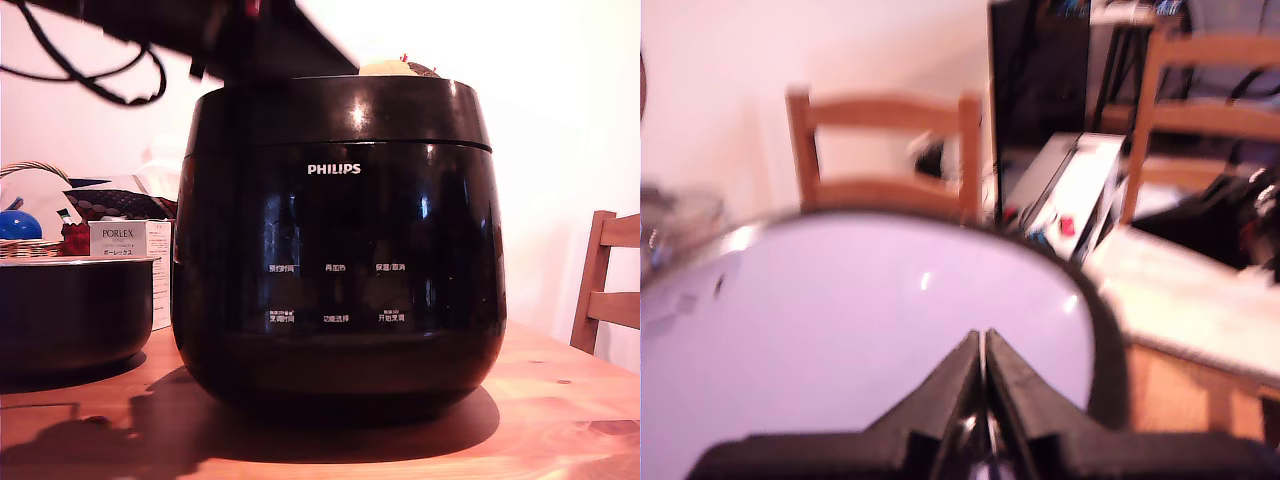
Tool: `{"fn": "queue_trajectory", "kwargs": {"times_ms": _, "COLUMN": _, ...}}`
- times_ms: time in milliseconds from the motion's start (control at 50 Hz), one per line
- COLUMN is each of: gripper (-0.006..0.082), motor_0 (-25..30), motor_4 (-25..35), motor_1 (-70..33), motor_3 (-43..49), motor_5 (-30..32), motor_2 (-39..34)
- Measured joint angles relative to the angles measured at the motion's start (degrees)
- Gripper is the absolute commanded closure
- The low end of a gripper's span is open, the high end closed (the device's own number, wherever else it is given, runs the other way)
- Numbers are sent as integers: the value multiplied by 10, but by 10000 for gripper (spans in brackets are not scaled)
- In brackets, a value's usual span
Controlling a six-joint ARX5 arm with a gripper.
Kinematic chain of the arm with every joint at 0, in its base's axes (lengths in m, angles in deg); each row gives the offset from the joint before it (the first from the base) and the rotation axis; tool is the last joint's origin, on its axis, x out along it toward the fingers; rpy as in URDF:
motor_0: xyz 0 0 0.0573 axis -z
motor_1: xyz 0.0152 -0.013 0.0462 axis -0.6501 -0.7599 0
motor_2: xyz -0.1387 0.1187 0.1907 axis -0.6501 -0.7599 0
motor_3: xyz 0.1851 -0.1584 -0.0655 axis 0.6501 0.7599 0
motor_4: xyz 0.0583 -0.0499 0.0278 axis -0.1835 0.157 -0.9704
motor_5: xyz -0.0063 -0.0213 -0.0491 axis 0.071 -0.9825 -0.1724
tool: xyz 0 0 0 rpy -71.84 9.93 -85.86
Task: Open the rice cooker by pressing the large metal button on the top of its lid with medium force
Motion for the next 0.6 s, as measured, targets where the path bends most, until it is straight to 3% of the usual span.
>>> {"fn": "queue_trajectory", "kwargs": {"times_ms": 600, "gripper": 791, "motor_0": 8, "motor_4": -31, "motor_1": 26, "motor_3": 151, "motor_5": 57, "motor_2": 36}}
